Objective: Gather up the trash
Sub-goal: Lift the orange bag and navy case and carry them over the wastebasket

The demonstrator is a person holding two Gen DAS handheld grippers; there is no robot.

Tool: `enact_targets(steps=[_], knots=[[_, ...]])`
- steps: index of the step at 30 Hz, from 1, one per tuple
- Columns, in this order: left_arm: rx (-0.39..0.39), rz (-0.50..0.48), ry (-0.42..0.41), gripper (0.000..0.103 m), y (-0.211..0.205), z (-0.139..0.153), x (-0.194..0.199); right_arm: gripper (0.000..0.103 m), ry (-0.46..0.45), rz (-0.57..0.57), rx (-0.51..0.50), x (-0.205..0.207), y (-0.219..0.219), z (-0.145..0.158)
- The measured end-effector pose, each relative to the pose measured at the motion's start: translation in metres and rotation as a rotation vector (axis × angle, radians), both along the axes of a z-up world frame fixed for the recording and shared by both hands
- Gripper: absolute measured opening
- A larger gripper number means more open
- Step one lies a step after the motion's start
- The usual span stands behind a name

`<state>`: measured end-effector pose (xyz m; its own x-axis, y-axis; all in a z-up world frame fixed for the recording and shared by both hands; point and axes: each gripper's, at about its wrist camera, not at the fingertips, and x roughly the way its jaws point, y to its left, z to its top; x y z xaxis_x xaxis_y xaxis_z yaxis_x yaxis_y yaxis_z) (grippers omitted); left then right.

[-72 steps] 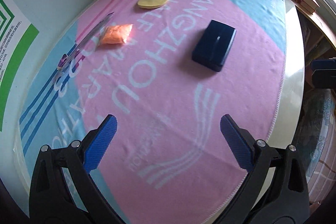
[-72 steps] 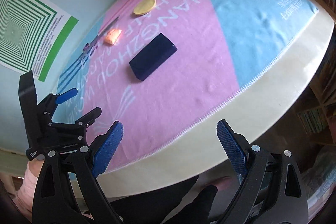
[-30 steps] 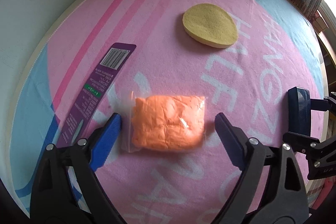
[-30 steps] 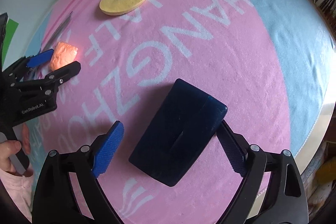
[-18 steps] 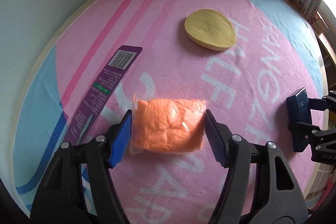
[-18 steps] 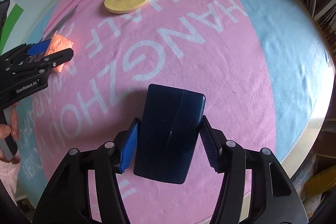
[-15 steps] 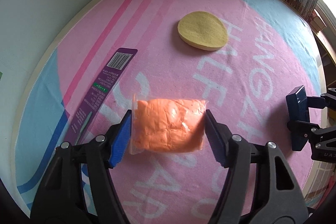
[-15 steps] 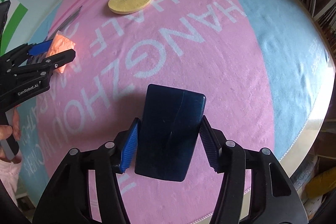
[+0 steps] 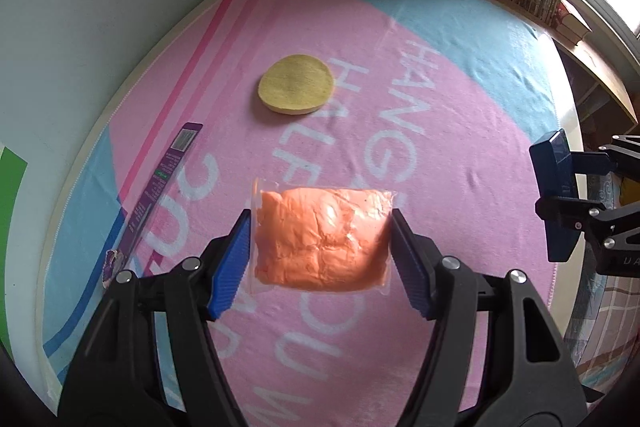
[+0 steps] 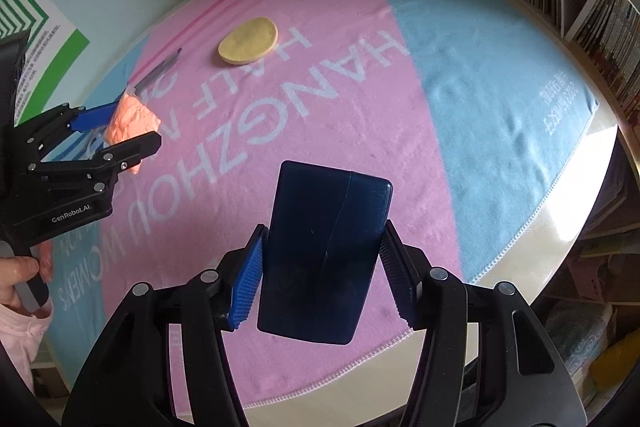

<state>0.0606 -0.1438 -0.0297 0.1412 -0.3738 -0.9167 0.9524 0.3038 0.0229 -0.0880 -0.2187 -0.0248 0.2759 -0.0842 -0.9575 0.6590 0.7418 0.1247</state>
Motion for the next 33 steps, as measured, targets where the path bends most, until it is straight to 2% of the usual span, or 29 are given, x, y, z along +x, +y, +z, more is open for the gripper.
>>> enact_targets(steps=[9, 16, 27, 33], knots=[[0.017, -0.045, -0.039, 0.064, -0.011, 0.019, -0.083, 0.057, -0.073, -0.063, 0.0, -0.084, -0.019, 0.013], [0.007, -0.16, -0.057, 0.064, -0.035, 0.026, -0.173, 0.057, -0.096, -0.167, 0.007, -0.172, -0.035, 0.015], [0.013, -0.363, -0.036, 0.064, -0.065, 0.018, -0.324, 0.057, -0.094, -0.373, 0.026, -0.329, -0.04, 0.008], [0.05, -0.461, -0.024, 0.064, -0.068, 0.002, -0.387, 0.057, -0.086, -0.462, 0.056, -0.393, -0.032, -0.003]])
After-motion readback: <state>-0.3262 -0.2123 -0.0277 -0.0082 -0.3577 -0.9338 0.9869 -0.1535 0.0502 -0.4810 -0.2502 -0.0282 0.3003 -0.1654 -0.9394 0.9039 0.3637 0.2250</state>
